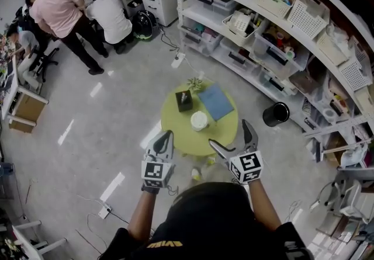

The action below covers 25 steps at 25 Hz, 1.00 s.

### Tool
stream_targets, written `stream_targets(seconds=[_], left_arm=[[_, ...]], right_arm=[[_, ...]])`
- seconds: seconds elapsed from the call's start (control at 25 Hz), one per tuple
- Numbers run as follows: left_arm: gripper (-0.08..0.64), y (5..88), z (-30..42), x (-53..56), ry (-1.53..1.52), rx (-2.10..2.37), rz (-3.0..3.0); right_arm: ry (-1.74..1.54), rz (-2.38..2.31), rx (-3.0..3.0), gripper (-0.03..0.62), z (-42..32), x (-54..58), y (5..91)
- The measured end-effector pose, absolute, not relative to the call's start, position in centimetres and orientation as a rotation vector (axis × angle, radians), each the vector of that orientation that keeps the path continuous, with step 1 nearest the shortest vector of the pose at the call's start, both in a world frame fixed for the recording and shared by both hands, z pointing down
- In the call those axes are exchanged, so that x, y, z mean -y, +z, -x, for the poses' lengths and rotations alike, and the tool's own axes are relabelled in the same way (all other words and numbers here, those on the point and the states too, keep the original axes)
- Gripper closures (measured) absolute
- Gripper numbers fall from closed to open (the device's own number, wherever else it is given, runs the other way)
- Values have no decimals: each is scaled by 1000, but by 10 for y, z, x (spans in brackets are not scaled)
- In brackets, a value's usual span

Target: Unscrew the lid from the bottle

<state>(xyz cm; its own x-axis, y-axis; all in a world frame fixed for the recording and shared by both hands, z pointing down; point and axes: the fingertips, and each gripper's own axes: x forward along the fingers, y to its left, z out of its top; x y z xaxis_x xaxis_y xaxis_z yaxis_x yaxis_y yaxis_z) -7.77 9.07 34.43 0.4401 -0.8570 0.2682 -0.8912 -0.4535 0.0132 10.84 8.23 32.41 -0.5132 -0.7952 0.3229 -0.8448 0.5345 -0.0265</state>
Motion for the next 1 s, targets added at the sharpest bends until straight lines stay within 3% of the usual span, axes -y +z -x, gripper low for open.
stream_targets(seconds=[0.64,1.0], left_arm=[[540,357,54,-8,401,1613,-2459],[537,449,60,-9,593,1562,-2292]], right_arm=[[265,-1165,2503,23,-117,7,358],[391,-918,2514,23,-102,12,413]])
